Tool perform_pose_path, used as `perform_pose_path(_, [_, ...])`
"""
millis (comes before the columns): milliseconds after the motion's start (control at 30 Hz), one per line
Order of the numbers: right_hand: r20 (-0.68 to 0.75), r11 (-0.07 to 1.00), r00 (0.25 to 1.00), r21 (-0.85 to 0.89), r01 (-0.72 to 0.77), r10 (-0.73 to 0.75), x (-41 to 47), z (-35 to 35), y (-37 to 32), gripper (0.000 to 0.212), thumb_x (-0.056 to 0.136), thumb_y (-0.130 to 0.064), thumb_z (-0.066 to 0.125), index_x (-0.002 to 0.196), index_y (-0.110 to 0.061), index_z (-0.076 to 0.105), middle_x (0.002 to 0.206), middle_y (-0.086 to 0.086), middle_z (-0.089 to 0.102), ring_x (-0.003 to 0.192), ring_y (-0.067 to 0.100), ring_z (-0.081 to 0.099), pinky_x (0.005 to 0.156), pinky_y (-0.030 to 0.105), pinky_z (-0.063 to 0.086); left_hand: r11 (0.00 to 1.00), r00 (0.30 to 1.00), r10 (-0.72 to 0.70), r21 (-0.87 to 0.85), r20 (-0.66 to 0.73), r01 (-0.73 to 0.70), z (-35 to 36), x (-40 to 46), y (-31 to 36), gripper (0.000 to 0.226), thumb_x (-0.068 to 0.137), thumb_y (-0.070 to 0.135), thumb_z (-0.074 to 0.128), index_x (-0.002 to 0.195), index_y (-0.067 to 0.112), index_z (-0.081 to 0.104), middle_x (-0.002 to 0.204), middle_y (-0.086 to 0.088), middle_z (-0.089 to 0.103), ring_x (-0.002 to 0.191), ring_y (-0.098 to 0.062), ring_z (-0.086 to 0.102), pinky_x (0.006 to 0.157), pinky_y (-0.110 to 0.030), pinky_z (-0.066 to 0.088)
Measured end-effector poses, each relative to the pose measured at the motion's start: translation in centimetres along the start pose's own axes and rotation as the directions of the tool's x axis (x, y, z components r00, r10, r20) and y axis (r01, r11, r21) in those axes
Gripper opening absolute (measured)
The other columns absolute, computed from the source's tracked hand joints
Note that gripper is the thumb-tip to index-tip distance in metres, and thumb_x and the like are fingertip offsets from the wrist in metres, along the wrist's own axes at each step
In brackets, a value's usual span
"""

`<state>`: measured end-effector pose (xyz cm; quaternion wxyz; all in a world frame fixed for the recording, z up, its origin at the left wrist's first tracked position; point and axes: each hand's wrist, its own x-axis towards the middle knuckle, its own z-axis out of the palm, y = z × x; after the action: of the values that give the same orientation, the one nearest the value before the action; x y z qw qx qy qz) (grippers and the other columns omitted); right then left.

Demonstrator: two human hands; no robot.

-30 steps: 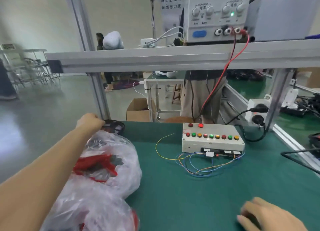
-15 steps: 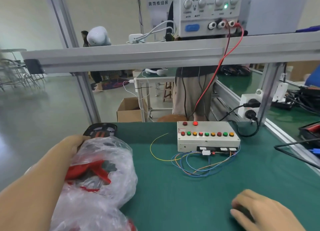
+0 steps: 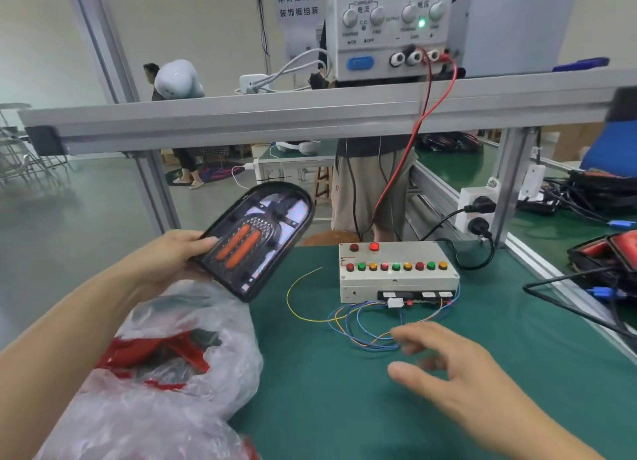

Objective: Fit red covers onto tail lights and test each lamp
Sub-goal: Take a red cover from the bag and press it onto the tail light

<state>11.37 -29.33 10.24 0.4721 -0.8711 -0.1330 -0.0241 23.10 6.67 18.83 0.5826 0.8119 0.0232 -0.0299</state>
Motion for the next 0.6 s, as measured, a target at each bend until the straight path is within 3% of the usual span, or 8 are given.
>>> perform_pose_path(67, [0.075, 0.955, 0.997, 0.291, -0.057, 0.037, 0.9, 0.7, -0.9, 0.053, 0.065, -0.059, 0.071, 0.113, -0.043, 0.056, 0.118, -0.027, 0.062, 0.109, -0.011, 0.056, 0.089, 0.011, 0.047, 0.999, 0.991, 0.047, -0.003, 0.129, -0.047, 3.8, -1.7, 1.4, 0.028, 0.098, 0.016, 0.047, 0.102, -0.001, 0.069, 0.102, -0.023, 0.070, 0.091, -0.031, 0.069, 0.082, -0.042, 0.057])
perform_pose_path(133, [0.117, 0.860, 0.993, 0.508, -0.044, -0.019, 1.7, 1.1, -1.8, 0.068, 0.065, -0.066, 0.073, 0.123, -0.038, 0.054, 0.132, -0.016, 0.060, 0.120, -0.006, 0.054, 0.097, 0.016, 0.045, 0.998, 0.966, 0.061, -0.028, 0.251, -0.056, 7.9, -3.3, 2.3, 0.031, 0.098, 0.017, 0.046, 0.109, -0.005, 0.065, 0.105, -0.027, 0.068, 0.095, -0.037, 0.064, 0.091, -0.051, 0.049])
perform_pose_path(200, [0.092, 0.730, 0.989, 0.683, 0.024, -0.118, 2.1, 1.0, -2.2, 0.090, 0.065, -0.072, 0.070, 0.138, -0.024, 0.048, 0.140, -0.003, 0.056, 0.132, 0.011, 0.049, 0.110, 0.031, 0.038, 0.996, 0.933, 0.060, -0.085, 0.354, -0.032, 11.9, -4.8, 2.5, 0.032, 0.098, 0.016, 0.046, 0.108, -0.009, 0.062, 0.098, -0.027, 0.068, 0.084, -0.033, 0.061, 0.079, -0.045, 0.053])
perform_pose_path(267, [0.055, 0.576, 0.981, 0.815, 0.064, -0.188, 1.6, 0.7, -2.1, 0.098, 0.069, -0.073, 0.066, 0.142, -0.011, 0.044, 0.144, 0.011, 0.052, 0.136, 0.025, 0.045, 0.114, 0.041, 0.033, 0.984, 0.907, 0.039, -0.173, 0.420, 0.037, 15.2, -6.2, 2.5, 0.026, 0.098, 0.014, 0.046, 0.100, -0.004, 0.064, 0.078, -0.016, 0.067, 0.063, -0.020, 0.059, 0.052, -0.026, 0.050])
perform_pose_path(333, [0.035, 0.430, 0.984, 0.902, 0.045, -0.175, 0.8, 0.2, -1.4, 0.101, 0.065, -0.074, 0.068, 0.139, -0.008, 0.050, 0.142, 0.016, 0.052, 0.135, 0.030, 0.046, 0.113, 0.044, 0.035, 0.961, 0.882, 0.008, -0.248, 0.472, 0.124, 17.8, -7.6, 2.2, 0.021, 0.098, 0.013, 0.046, 0.097, 0.000, 0.062, 0.069, -0.009, 0.063, 0.051, -0.013, 0.054, 0.043, -0.020, 0.045])
perform_pose_path(433, [-0.004, 0.328, 0.989, 0.943, 0.054, -0.151, -0.7, -0.4, 0.0, 0.094, 0.063, -0.074, 0.071, 0.132, -0.011, 0.058, 0.138, 0.020, 0.055, 0.128, 0.035, 0.051, 0.105, 0.047, 0.044, 0.950, 0.834, -0.013, -0.255, 0.551, 0.183, 20.5, -9.2, 1.2, 0.023, 0.099, 0.017, 0.044, 0.093, 0.003, 0.061, 0.064, -0.006, 0.058, 0.049, -0.012, 0.052, 0.043, -0.020, 0.045])
perform_pose_path(533, [-0.049, 0.238, 0.997, 0.969, 0.060, -0.052, -1.9, -1.1, 1.0, 0.087, 0.060, -0.063, 0.081, 0.125, -0.009, 0.064, 0.131, 0.022, 0.059, 0.117, 0.035, 0.060, 0.092, 0.045, 0.053, 0.973, 0.832, -0.013, -0.185, 0.554, 0.139, 22.0, -10.0, 0.2, 0.035, 0.101, 0.035, 0.040, 0.096, 0.010, 0.064, 0.078, -0.006, 0.061, 0.061, -0.015, 0.055, 0.055, -0.022, 0.047])
perform_pose_path(600, [-0.117, 0.185, 0.993, 0.977, 0.109, 0.033, -2.2, -1.7, 1.5, 0.081, 0.052, -0.056, 0.087, 0.117, -0.011, 0.069, 0.123, 0.018, 0.065, 0.108, 0.031, 0.065, 0.088, 0.045, 0.055, 0.999, 0.872, 0.010, -0.047, 0.489, 0.014, 22.2, -10.0, -0.7, 0.036, 0.092, 0.053, 0.048, 0.106, 0.023, 0.063, 0.097, 0.009, 0.065, 0.079, -0.005, 0.059, 0.070, -0.017, 0.046])
